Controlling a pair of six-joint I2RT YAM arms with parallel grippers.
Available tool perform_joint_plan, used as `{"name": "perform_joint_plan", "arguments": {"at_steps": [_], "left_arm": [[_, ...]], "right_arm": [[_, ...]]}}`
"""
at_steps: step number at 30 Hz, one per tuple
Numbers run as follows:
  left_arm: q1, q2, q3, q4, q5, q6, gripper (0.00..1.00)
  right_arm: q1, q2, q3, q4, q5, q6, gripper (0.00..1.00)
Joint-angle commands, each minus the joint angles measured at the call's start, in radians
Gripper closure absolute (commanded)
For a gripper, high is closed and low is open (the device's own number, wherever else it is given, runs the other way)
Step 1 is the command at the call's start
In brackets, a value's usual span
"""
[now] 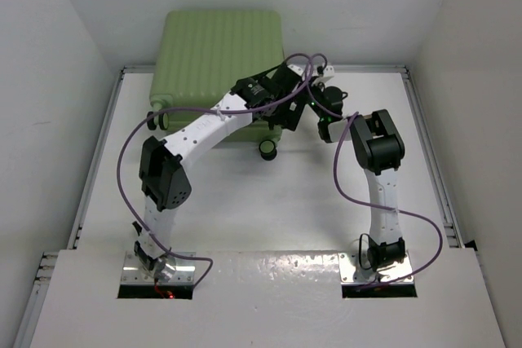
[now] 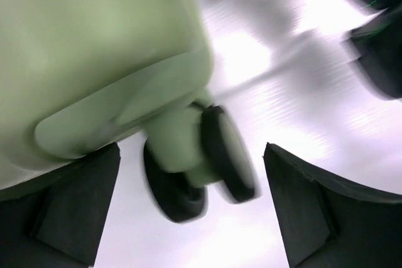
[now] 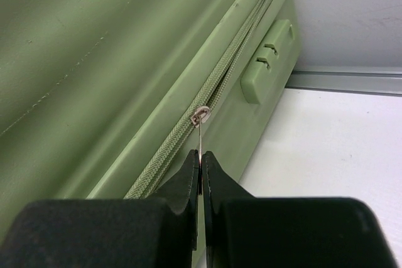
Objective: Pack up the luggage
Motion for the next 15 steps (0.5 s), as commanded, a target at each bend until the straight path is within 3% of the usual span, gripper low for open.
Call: {"name": "perform_joint_plan", "arguments": {"at_steps": [1, 6, 7, 8, 10, 14, 15], "left_arm": [[-0.024, 0.040, 0.137, 0.147, -0.053, 0.093, 0.00], [-0.024, 0.118, 0.155, 0.092, -0.053, 0.052, 0.02], [-0.004, 0.118, 0.155, 0.080, -0.053, 0.025, 0.07], [-0.004, 0.127, 0.130, 0.080, -0.062, 0.024, 0.19], [0.007, 0.136, 0.119, 0.080, -0.087, 0.015, 0.31], [0.030, 0.159, 0.119, 0.071, -0.098, -0.003, 0.31], [0.030, 0.160, 0.119, 0.071, -0.098, -0.003, 0.36]], "right_arm": [[-0.013, -0.027, 0.021, 0.045, -0.038, 0.008, 1.00], [-0.019, -0.014, 0.037, 0.039, -0.038, 0.011, 1.00], [-0.022, -0.013, 0.044, 0.039, -0.042, 0.014, 1.00], [-0.022, -0.011, 0.046, 0.038, -0.042, 0.014, 1.00], [-0.028, -0.008, 0.051, 0.036, -0.045, 0.013, 1.00], [-0.034, -0.002, 0.060, 0.032, -0.047, 0.016, 1.00], [-0.034, -0.002, 0.063, 0.033, -0.048, 0.016, 1.00]]}}
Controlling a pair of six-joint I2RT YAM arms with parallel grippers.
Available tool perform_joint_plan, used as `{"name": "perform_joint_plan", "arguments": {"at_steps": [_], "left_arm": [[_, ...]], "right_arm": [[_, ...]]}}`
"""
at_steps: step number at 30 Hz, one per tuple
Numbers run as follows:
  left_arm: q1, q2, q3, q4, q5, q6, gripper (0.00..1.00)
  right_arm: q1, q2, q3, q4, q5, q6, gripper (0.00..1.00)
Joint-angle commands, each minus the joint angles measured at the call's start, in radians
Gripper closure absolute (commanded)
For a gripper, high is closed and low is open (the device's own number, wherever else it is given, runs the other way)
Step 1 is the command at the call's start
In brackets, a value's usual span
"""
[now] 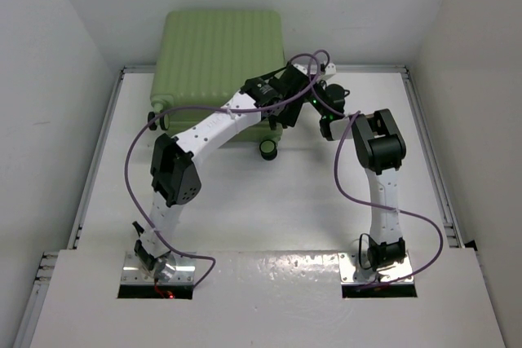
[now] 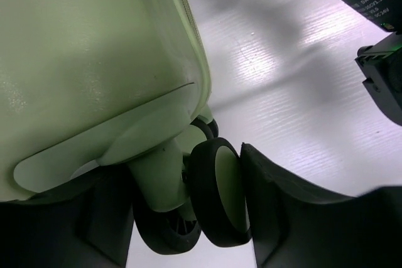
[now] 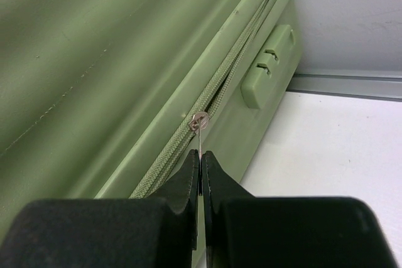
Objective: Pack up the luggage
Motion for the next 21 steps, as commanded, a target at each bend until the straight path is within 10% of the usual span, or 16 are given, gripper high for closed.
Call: {"name": "perform_joint_plan", "arguments": {"at_steps": [1, 5, 14, 21], "left_arm": [[0.057, 0.052, 0.006, 0.090, -0.032, 0.008, 0.43], [0.057, 0.061, 0.012, 0.122, 0.119, 0.082, 1.00], [-0.088, -0.473, -0.739, 0.470, 0.342, 0.430, 1.00], [-0.098, -0.693, -0.980, 0.386, 0.417, 0.551, 1.00]], "right_arm": [[-0.014, -0.002, 0.040, 0.048, -0.014, 0.006, 1.00], [-0.013, -0.009, 0.027, 0.054, -0.017, -0.001, 1.00], [-0.020, -0.111, -0.104, 0.116, -0.081, -0.010, 1.00], [-0.036, -0.261, -0.330, 0.198, -0.257, -0.013, 1.00]]}}
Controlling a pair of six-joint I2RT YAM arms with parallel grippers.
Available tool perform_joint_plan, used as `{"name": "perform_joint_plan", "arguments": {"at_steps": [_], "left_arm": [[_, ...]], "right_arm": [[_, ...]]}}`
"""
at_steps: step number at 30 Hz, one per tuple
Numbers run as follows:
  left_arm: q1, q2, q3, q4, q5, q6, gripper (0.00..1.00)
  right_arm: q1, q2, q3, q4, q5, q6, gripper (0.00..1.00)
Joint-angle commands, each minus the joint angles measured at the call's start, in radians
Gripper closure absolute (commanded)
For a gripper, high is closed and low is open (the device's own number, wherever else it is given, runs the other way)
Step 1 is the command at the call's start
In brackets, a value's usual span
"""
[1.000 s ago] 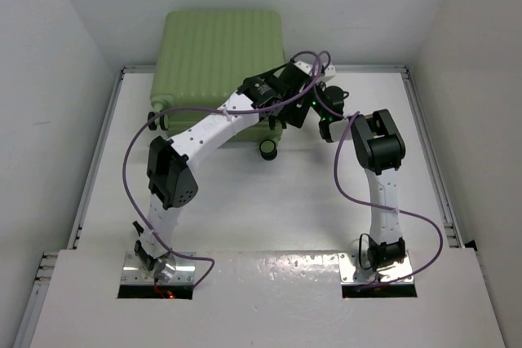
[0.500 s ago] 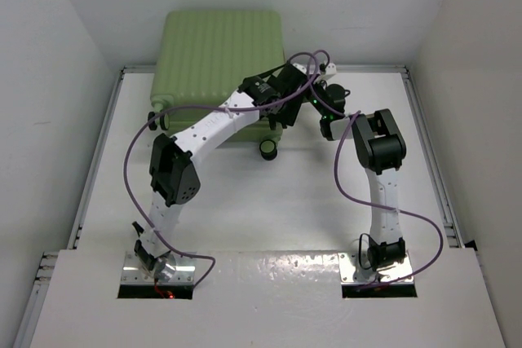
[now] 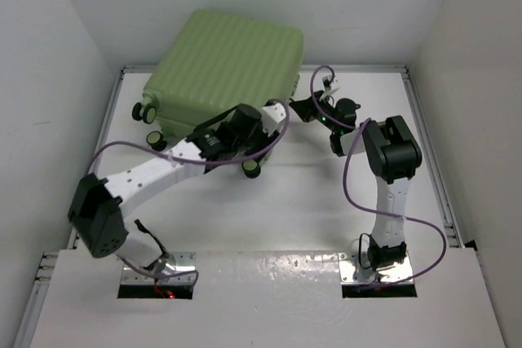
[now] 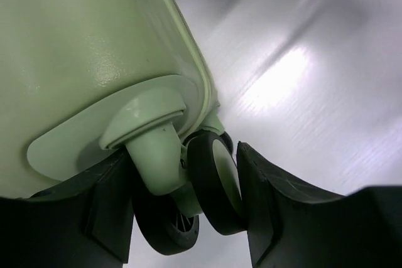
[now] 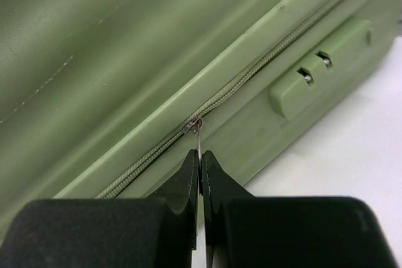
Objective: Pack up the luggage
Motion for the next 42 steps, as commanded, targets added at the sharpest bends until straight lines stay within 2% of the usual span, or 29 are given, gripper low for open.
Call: {"name": "perform_joint_plan", "arguments": {"at_steps": [1, 4, 8, 9, 11, 14, 19, 21, 26, 35, 37, 38, 39, 42], "left_arm": [[-0.070, -0.152, -0.123, -0.141, 0.235, 0.211, 1.00], [-0.070, -0.241, -0.201, -0.229, 0.258, 0.332, 1.00], [0.010, -0.379, -0.276, -0.338, 0.271, 0.468, 1.00], [0.047, -0.428, -0.288, -0.375, 0.271, 0.529, 1.00], [0.085, -0.473, -0.316, -0.388, 0.271, 0.579, 1.00], [0.154, -0.515, -0.336, -0.400, 0.248, 0.631, 1.00], [0.211, -0.487, -0.327, -0.357, 0.266, 0.642, 1.00], [0.220, -0.476, -0.327, -0.339, 0.275, 0.642, 1.00], [0.230, -0.467, -0.327, -0.302, 0.284, 0.642, 1.00], [0.239, -0.485, -0.356, -0.273, 0.266, 0.613, 1.00], [0.239, -0.485, -0.365, -0.273, 0.266, 0.604, 1.00], [0.239, -0.496, -0.365, -0.273, 0.266, 0.604, 1.00], [0.239, -0.496, -0.376, -0.273, 0.254, 0.604, 1.00], [0.248, -0.507, -0.385, -0.263, 0.243, 0.604, 1.00]], "right_arm": [[-0.020, -0.116, -0.086, 0.136, -0.088, -0.009, 1.00], [-0.019, -0.219, -0.213, 0.154, -0.168, 0.000, 1.00], [-0.011, -0.366, -0.381, 0.119, -0.188, -0.040, 1.00], [0.003, -0.421, -0.449, 0.043, -0.138, -0.054, 1.00], [0.018, -0.526, -0.484, -0.044, -0.090, -0.124, 1.00], [0.049, -0.595, -0.540, -0.146, -0.007, -0.169, 1.00], [0.044, -0.594, -0.560, -0.125, -0.087, -0.166, 1.00], [0.044, -0.574, -0.556, -0.109, -0.174, -0.172, 1.00], [0.064, -0.538, -0.501, -0.259, -0.255, -0.219, 1.00], [0.125, -0.454, -0.404, -0.295, -0.113, -0.204, 1.00], [0.135, -0.437, -0.377, -0.295, -0.098, -0.189, 0.95], [0.139, -0.436, -0.370, -0.296, -0.097, -0.189, 0.88], [0.141, -0.432, -0.363, -0.295, -0.093, -0.190, 0.84], [0.152, -0.428, -0.355, -0.298, -0.076, -0.183, 0.78]]}}
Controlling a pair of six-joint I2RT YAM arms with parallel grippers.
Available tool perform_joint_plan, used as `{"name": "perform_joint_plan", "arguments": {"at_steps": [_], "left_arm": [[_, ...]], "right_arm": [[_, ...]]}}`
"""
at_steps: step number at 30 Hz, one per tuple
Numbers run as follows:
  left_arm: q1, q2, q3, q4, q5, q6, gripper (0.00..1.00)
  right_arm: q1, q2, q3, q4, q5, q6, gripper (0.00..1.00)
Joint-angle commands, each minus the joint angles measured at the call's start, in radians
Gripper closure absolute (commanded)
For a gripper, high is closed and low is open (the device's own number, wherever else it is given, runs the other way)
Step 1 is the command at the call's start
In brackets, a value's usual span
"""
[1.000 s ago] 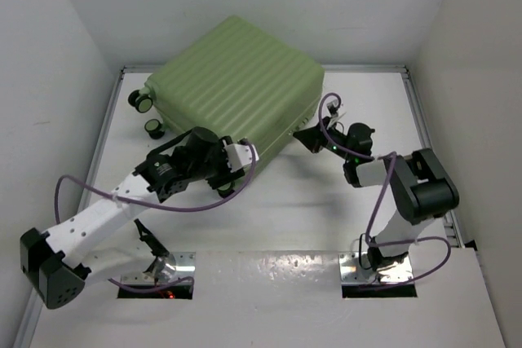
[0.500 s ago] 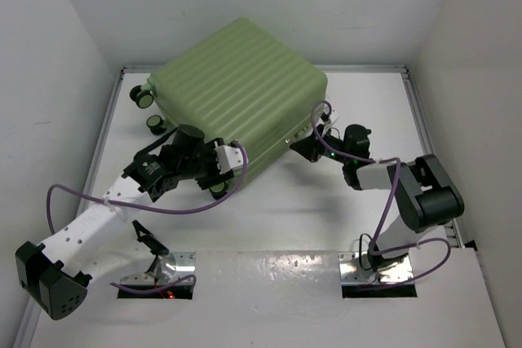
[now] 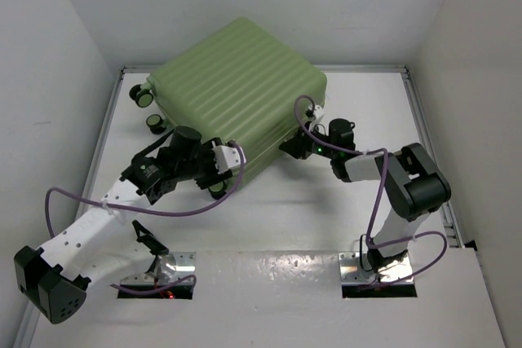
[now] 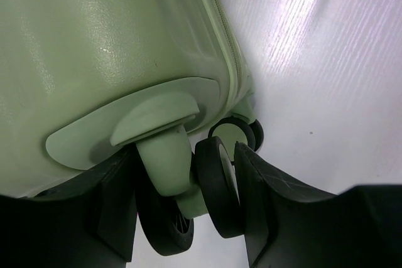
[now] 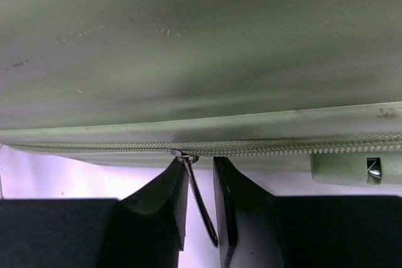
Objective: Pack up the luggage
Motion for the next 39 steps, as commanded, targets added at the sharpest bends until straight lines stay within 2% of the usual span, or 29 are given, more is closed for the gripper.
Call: {"name": "perform_joint_plan", "arguments": {"at_steps": [1, 5, 8, 12, 16, 20, 23, 27, 32, 36, 39], "left_arm": [[0.039, 0.004, -0.056, -0.015, -0.076, 0.044, 1.00], [0.039, -0.007, -0.066, -0.015, -0.085, 0.035, 1.00], [0.039, -0.018, -0.076, -0.015, -0.086, 0.026, 1.00], [0.039, -0.018, -0.076, -0.006, -0.095, 0.026, 1.00], [0.050, -0.009, -0.074, -0.024, -0.142, -0.003, 1.00], [0.163, 0.036, -0.051, -0.101, -0.142, -0.031, 1.00], [0.272, 0.036, -0.060, -0.110, -0.161, -0.014, 1.00], [0.393, 0.079, -0.071, -0.101, -0.170, 0.014, 1.00], [0.545, 0.240, -0.030, -0.027, -0.233, 0.023, 1.00], [0.623, 0.378, 0.084, 0.051, -0.268, 0.033, 1.00], [0.642, 0.500, 0.189, 0.101, -0.280, 0.024, 1.00]], "right_arm": [[0.021, 0.001, 0.048, 0.040, 0.051, 0.006, 0.77], [0.028, 0.001, 0.052, 0.050, 0.085, 0.019, 0.76], [0.036, -0.007, 0.051, 0.056, 0.091, 0.019, 0.84], [0.044, -0.016, 0.032, 0.079, 0.087, 0.000, 1.00], [0.025, -0.043, 0.008, 0.077, 0.139, -0.036, 1.00], [-0.027, -0.096, -0.032, 0.021, 0.258, -0.107, 1.00], [-0.062, -0.112, -0.032, -0.015, 0.364, -0.147, 1.00], [-0.096, -0.090, 0.001, -0.035, 0.429, -0.180, 1.00], [-0.113, -0.024, 0.116, -0.036, 0.508, -0.239, 1.00], [-0.131, 0.067, 0.227, -0.041, 0.527, -0.321, 1.00], [-0.148, 0.139, 0.299, -0.039, 0.518, -0.332, 1.00]]}}
